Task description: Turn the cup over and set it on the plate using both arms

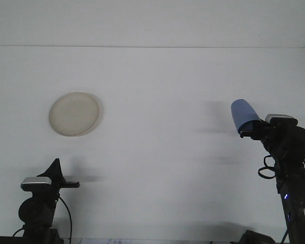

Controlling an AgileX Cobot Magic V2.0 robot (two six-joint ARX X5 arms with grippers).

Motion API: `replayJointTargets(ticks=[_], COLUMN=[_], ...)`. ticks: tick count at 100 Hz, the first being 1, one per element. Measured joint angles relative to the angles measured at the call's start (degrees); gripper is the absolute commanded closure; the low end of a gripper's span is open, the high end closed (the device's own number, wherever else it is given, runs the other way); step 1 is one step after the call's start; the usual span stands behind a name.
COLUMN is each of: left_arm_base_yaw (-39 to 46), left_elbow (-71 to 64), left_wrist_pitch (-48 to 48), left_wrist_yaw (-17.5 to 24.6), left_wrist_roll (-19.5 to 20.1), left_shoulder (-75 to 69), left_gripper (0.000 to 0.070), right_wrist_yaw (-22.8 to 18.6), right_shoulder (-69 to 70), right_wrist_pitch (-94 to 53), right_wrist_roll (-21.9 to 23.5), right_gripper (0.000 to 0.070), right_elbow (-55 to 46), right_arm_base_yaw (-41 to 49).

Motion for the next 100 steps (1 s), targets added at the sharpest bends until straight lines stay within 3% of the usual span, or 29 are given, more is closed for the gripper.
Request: replayJointTargets(ticks=[18, 46, 70, 100], left_arm_base_yaw=[0.0, 0.0, 0.0, 0.0], left_elbow=[0.0, 0.0, 0.0, 0.0], left_wrist_pitch=[0.0, 0.0, 0.0, 0.0], left_wrist_yaw=[0.0, 0.0, 0.0, 0.0], left_wrist_roll=[0.0, 0.0, 0.0, 0.0], left_shoulder=[0.0, 0.0, 0.0, 0.0], left_gripper=[0.0685, 0.0685, 0.0685, 0.0685], right_wrist_yaw=[0.81, 10.67, 16.02, 18.05], right_shoulder=[-6.43, 1.84, 14.32, 28.06], right_wrist_pitch=[-21.57, -52.0, -61.13, -66.69], right_wrist_roll=[1.53, 1.27, 0.72, -2.01], right_gripper=[0.07, 0.07, 0.07, 0.07], right_elbow=[9.62, 23.19, 28.87, 35.47], right_arm_base_yaw=[12.68, 40.48, 57.61, 66.12])
